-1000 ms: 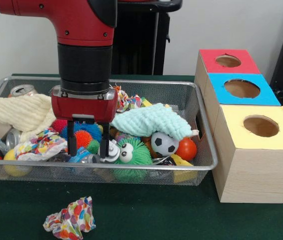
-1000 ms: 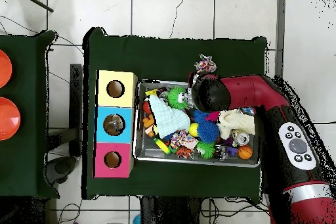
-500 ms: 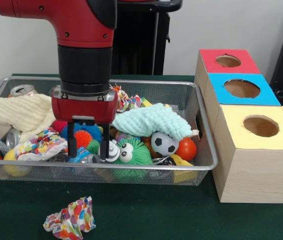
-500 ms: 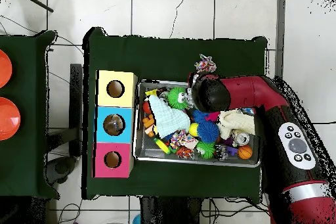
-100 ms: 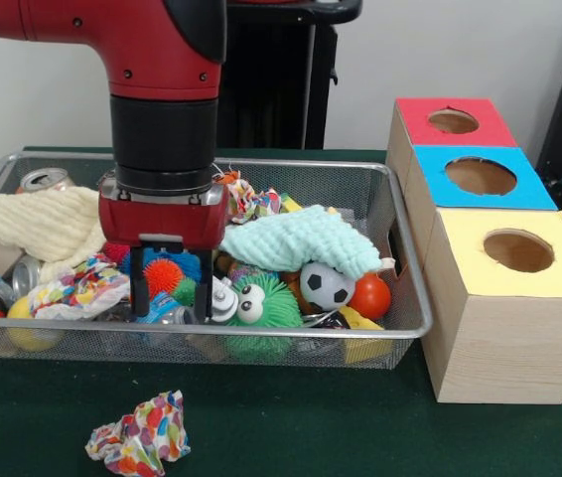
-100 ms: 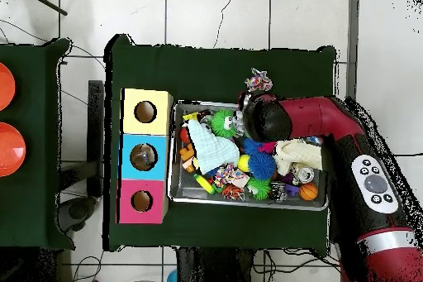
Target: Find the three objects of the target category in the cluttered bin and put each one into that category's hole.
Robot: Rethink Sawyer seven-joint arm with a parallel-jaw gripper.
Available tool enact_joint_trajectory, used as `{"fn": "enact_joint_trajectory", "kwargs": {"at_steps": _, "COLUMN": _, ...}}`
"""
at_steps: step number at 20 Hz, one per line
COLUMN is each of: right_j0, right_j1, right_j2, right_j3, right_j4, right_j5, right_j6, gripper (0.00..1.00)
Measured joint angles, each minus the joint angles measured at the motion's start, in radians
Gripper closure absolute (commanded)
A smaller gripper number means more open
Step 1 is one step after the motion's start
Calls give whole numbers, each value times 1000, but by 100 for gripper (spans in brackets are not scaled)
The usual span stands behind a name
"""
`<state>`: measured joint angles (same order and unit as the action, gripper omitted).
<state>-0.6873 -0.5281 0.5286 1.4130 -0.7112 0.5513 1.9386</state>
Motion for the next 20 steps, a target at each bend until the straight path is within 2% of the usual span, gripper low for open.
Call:
{"fn": "enact_joint_trajectory", "kwargs": {"at_steps": 11, "right_j0": -40, "right_j1": 10, "right_j2": 0, "right_j3": 13, "right_j4": -4, "right_j5": -3, "right_j6": 0, "gripper": 0}}
{"fn": "enact_joint_trajectory", "kwargs": {"at_steps": 20, "right_j0": -32, "right_j1": 15, "right_j2": 0, "right_j3": 16, "right_j4": -7, "right_j5": -3, "right_j6": 0, "gripper": 0}}
